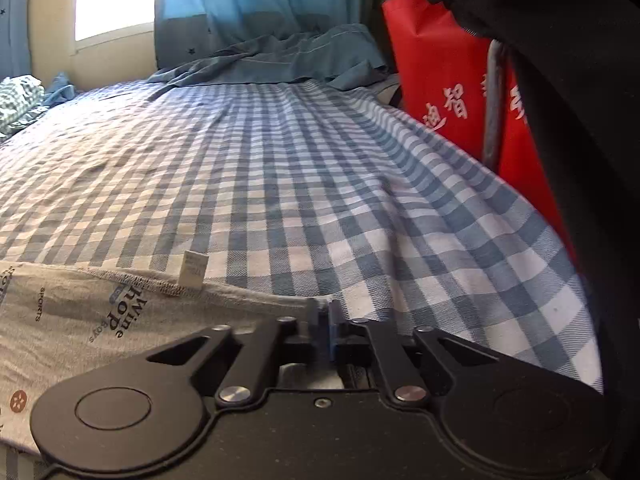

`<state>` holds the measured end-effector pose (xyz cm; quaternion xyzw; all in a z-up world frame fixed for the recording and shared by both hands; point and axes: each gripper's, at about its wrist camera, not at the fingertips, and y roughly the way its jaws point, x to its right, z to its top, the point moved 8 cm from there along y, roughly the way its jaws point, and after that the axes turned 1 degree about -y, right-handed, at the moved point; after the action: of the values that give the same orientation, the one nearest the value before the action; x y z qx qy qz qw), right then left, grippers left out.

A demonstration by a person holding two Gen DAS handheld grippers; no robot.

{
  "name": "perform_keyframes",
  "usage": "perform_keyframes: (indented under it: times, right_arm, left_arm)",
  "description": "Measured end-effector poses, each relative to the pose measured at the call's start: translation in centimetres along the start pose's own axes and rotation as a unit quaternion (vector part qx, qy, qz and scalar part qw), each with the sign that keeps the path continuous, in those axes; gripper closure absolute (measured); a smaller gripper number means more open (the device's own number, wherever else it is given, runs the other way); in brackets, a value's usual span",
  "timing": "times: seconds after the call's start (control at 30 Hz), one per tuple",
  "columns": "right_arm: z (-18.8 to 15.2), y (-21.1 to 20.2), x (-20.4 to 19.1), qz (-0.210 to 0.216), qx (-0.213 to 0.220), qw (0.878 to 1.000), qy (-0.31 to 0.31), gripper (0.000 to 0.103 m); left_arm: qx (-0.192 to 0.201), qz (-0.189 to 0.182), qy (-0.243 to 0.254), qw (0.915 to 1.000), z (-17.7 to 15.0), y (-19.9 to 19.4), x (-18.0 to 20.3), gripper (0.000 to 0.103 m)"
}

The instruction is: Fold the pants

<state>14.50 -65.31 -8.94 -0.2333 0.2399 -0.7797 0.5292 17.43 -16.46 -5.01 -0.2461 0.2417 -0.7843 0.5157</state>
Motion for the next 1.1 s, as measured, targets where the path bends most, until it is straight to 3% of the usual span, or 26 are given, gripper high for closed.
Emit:
perform_keyframes:
  times: [0.03, 0.1, 0.2, 0.3, 0.43, 0.6, 0.67, 0.8, 0.93, 1.03, 1.1]
  right_arm:
    - [0.2, -0.4, -0.2, -0.006, 0.002, 1.000, -0.004, 0.072]
    - [0.9, -1.7, -1.2, -0.003, 0.017, 1.000, -0.011, 0.044]
    - [2.1, -3.9, -3.9, 0.004, 0.049, 0.998, -0.026, 0.014]
    - [3.2, -6.0, -8.6, 0.044, 0.077, 0.995, -0.046, 0.001]
    - [3.8, -7.6, -16.3, 0.132, 0.086, 0.985, -0.069, 0.001]
    - [4.5, -8.4, -27.0, 0.229, 0.081, 0.964, -0.112, 0.001]
    - [4.7, -9.0, -31.5, 0.262, 0.081, 0.953, -0.132, 0.001]
    - [5.8, -8.9, -38.5, 0.322, 0.063, 0.933, -0.147, 0.001]
    - [7.2, -7.6, -43.2, 0.351, 0.040, 0.925, -0.139, 0.001]
    - [6.8, -5.9, -45.4, 0.353, 0.019, 0.924, -0.146, 0.001]
    - [6.0, -4.6, -46.2, 0.340, 0.004, 0.926, -0.164, 0.001]
  left_arm:
    - [0.004, 0.007, -0.008, 0.9999, 0.1, -0.3, -0.9, 0.004]
    - [0.010, 0.023, -0.028, 0.9993, 0.4, -0.9, -3.0, 0.003]
    - [0.015, 0.051, -0.061, 0.9967, 0.5, -2.0, -7.0, 0.003]
    - [0.026, 0.095, -0.094, 0.9907, 0.4, -3.6, -12.0, 0.002]
    - [0.045, 0.153, -0.131, 0.9784, -0.2, -6.3, -18.8, 0.001]
    - [0.047, 0.226, -0.183, 0.9556, -1.4, -9.1, -26.6, 0.001]
    - [0.054, 0.237, -0.201, 0.9490, -1.9, -9.9, -28.7, 0.001]
    - [0.052, 0.241, -0.220, 0.9438, -2.4, -9.6, -31.3, 0.001]
    - [0.043, 0.261, -0.226, 0.9374, -2.6, -8.3, -33.1, 0.000]
    - [0.027, 0.261, -0.232, 0.9368, -3.2, -7.2, -33.9, 0.000]
    - [0.011, 0.283, -0.209, 0.9361, -3.4, -7.0, -33.8, 0.000]
